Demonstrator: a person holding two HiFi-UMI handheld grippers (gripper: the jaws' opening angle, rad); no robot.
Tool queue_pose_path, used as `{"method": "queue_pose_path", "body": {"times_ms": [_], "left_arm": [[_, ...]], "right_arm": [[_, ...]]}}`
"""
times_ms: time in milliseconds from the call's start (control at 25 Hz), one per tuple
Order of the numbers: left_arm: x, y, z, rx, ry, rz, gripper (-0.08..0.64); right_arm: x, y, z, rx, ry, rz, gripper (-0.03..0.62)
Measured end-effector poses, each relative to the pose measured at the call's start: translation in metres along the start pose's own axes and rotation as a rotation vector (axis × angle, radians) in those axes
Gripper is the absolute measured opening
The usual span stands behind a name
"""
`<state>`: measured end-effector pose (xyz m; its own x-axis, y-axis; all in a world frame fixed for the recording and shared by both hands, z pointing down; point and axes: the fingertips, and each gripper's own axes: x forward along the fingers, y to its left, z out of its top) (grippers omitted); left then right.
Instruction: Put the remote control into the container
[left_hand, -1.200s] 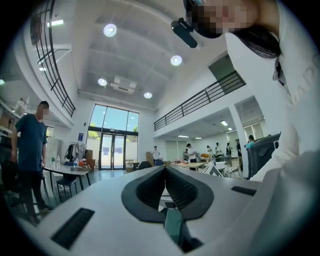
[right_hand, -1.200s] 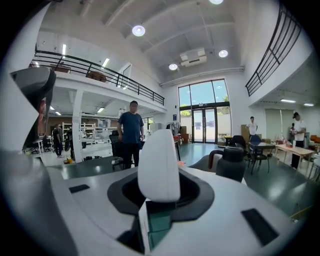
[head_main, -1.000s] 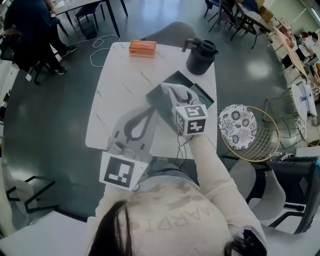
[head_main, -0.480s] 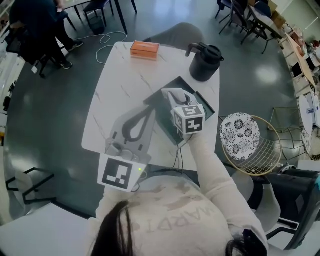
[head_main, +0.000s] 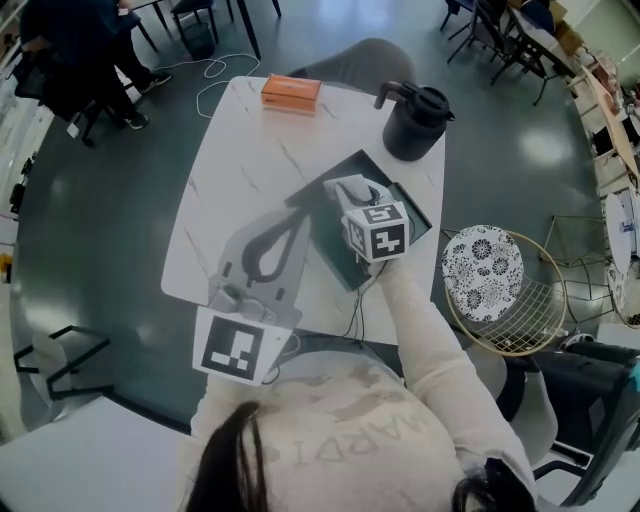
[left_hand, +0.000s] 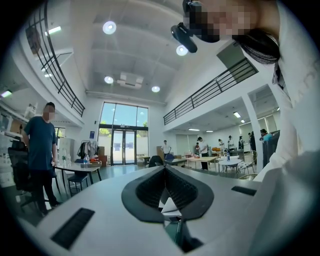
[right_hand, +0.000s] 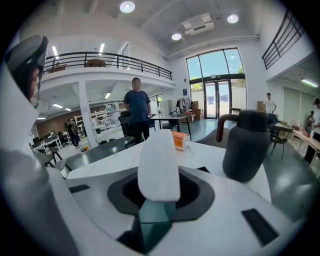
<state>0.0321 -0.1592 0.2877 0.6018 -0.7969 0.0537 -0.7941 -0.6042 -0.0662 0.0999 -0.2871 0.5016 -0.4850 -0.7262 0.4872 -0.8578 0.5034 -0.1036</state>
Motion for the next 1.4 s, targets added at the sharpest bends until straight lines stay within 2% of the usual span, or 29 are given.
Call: {"method": "queue_pose_path", "body": {"times_ms": [480,920,1400], "left_arm": [[0.008,0.020,0.000,-0.008,0.013,-0.029,0.012],[0.006,0.042,-0.007,-0.026,0.013,-0.042,0.012],[-0.005,0.069,-0.017,-0.054,0.021,-0.029,0.012]], "right_arm": [[0.018,-0.018,-0.006,-0.155,0.088,-0.131,0.109],[0.040,-0.023,-0.014,-0.451,0.189,-0.276,0.109],[0.068,0.002,-0.033,-0.783,0.304,-0.339,0.109]]}}
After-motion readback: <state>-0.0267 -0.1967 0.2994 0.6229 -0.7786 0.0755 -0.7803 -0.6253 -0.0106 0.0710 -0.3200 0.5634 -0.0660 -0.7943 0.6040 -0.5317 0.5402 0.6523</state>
